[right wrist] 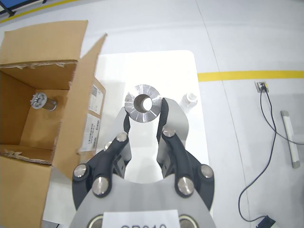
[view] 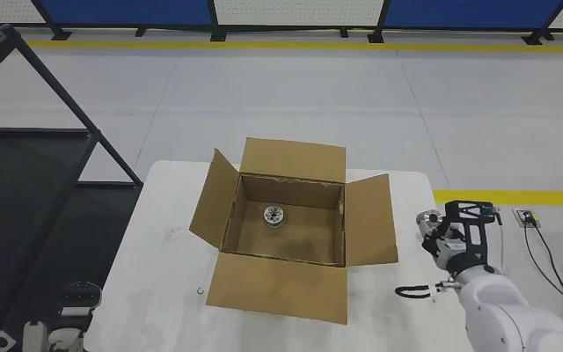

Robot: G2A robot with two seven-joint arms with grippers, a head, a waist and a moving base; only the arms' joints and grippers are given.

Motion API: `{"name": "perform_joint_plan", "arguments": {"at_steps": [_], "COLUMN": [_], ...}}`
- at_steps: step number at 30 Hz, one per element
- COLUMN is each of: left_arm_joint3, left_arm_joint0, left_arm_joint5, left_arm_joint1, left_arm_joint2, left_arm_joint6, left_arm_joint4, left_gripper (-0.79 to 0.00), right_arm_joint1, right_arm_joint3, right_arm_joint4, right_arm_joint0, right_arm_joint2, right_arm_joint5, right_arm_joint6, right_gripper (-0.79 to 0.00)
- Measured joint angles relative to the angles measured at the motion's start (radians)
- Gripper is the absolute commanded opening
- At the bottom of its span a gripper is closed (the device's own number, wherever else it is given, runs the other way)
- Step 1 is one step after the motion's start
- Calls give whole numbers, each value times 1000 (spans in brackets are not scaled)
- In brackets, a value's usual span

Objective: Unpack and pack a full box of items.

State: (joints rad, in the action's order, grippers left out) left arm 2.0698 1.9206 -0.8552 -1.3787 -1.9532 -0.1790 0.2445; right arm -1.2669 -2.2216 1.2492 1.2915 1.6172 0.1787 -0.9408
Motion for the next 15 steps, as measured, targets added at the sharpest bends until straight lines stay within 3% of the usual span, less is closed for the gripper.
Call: {"name": "perform_joint_plan", "arguments": {"at_steps": [8, 15], "left_arm_joint3": [0, 0], "left_arm_joint0": [0, 0], "left_arm_joint5": [0, 0], "left_arm_joint1": [0, 0], "left_arm_joint2": [0, 0], "left_arm_joint6": [0, 0], "left_arm_joint4": [0, 0], "left_gripper": [0, 0], "right_arm_joint1": [-1, -20], "right_arm_joint3": [-11, 151], "right_arm_joint4": [40, 7], "right_arm_joint0": [-166, -402], "right_arm_joint2": [-157, -351], "right_arm_joint5": [-91, -139], "right_arm_joint6": [-74, -149], "right_gripper": [-785, -785]}}
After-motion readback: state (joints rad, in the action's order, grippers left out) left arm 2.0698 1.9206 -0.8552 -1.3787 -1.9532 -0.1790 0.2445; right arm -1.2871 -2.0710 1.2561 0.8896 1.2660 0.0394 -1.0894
